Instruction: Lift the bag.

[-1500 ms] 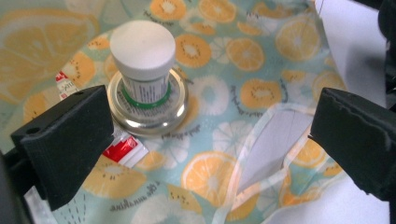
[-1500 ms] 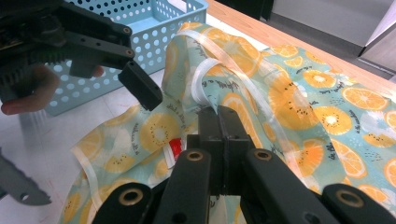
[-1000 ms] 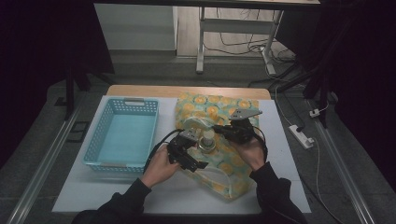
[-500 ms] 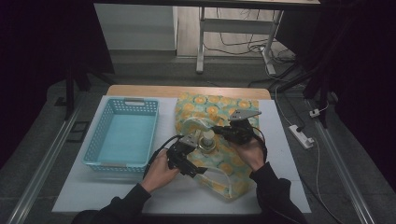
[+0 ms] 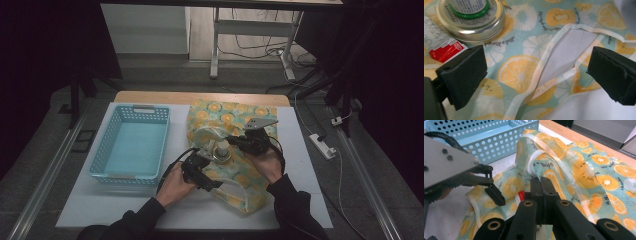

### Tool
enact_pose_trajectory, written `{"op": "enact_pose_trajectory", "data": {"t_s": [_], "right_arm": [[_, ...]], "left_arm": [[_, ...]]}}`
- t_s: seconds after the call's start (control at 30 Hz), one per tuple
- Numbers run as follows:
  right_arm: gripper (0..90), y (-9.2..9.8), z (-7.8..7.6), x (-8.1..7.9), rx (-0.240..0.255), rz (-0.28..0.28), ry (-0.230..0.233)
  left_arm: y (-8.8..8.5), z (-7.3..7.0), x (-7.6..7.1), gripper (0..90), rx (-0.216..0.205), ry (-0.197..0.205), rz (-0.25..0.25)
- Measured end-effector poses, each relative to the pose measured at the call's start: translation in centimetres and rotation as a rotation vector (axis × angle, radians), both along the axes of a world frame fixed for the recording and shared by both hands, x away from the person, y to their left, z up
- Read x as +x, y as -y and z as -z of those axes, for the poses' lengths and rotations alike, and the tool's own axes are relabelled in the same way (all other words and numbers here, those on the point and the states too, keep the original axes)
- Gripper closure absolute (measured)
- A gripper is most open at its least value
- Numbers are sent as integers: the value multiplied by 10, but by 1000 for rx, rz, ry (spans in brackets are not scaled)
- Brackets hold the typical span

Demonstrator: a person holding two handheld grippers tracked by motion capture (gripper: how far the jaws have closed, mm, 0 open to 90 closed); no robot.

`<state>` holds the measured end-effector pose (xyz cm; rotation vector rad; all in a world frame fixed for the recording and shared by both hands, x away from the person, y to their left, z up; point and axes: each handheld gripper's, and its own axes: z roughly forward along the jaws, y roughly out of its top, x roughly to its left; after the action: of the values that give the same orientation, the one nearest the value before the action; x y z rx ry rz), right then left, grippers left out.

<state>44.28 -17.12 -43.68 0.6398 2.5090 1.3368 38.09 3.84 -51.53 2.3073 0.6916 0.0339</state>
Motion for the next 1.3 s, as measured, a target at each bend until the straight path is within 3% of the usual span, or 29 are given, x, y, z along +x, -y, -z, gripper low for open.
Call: {"op": "enact_pose_trajectory", "data": {"t_s": [0.23, 0.43, 0.5, 0.67, 0.73, 0.93, 1.03, 1.13, 1.3], "right_arm": [[900, -1, 1, 0, -4, 0, -4], [900, 0, 3, 1, -7, -2, -8], [900, 0, 4, 1, -7, 0, -10], [900, 0, 4, 2, -8, 3, -11], [900, 0, 4, 2, -10, 3, -11], [900, 1, 5, 3, -12, 4, -14], [900, 1, 5, 3, -13, 3, -16], [900, 1, 5, 3, -14, 3, -17], [900, 1, 5, 3, -15, 2, -19]], "left_arm": [[6, 9, 3, 37, 14, 2, -2], [12, 17, 3, 75, 89, 27, 4], [14, 17, 0, 111, 128, 67, 4], [14, 12, -2, 305, 130, 73, 41], [13, 11, -1, 365, 138, 63, 36], [10, 7, 4, 651, 139, 37, 7], [11, 7, 5, 811, 130, 16, 18], [12, 6, 5, 881, 130, -2, -2], [12, 4, 7, 892, 114, -16, -13]]}}
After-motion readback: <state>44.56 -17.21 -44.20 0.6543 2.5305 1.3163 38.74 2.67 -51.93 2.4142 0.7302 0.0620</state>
